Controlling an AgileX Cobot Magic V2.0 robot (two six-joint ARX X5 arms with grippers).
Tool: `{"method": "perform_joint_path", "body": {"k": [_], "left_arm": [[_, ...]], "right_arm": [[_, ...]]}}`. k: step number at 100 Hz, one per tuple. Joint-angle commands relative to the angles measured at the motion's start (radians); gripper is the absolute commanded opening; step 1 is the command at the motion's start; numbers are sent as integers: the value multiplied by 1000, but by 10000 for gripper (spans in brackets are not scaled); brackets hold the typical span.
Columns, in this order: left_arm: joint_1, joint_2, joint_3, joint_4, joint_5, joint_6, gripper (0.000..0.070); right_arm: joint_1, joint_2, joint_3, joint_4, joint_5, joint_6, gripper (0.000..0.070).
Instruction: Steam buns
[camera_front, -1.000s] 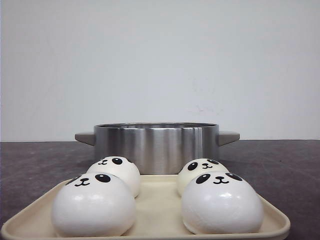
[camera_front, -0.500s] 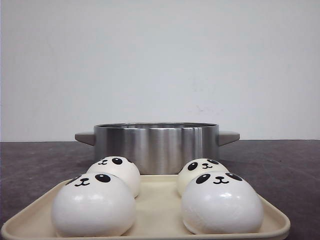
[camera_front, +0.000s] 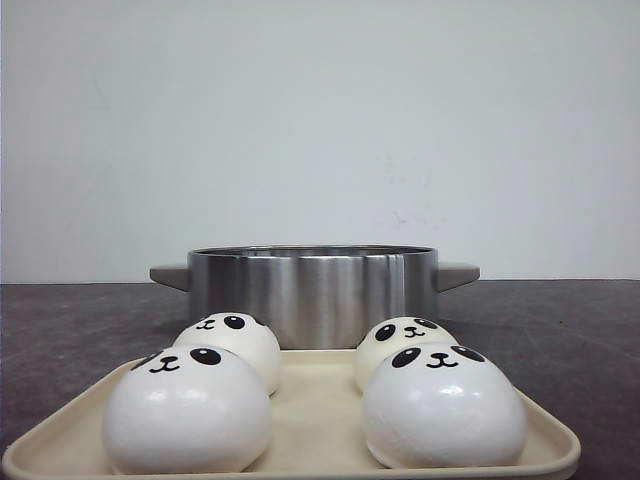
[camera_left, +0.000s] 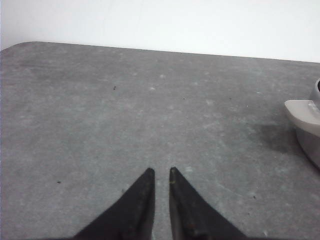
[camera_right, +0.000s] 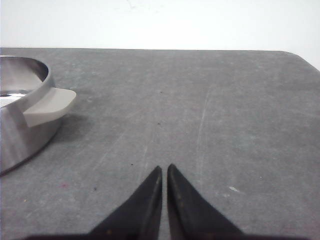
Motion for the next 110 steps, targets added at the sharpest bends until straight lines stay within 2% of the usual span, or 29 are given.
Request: {"method": "perform_joint_path", "body": {"k": [1,30,52,110], "left_arm": [[1,-1,-18,-6,-2,-4,26],[-1,-1,-18,-6,-2,-4,27],[-61,1,-18,-6,2,-4,26],[-61,0,-18,-6,2,-4,27]], "right_arm": [[3,0,-4,13,0,1,12],[3,0,-4,13,0,1,12],[3,0,-4,13,0,1,12],[3,0,-4,13,0,1,12]]}}
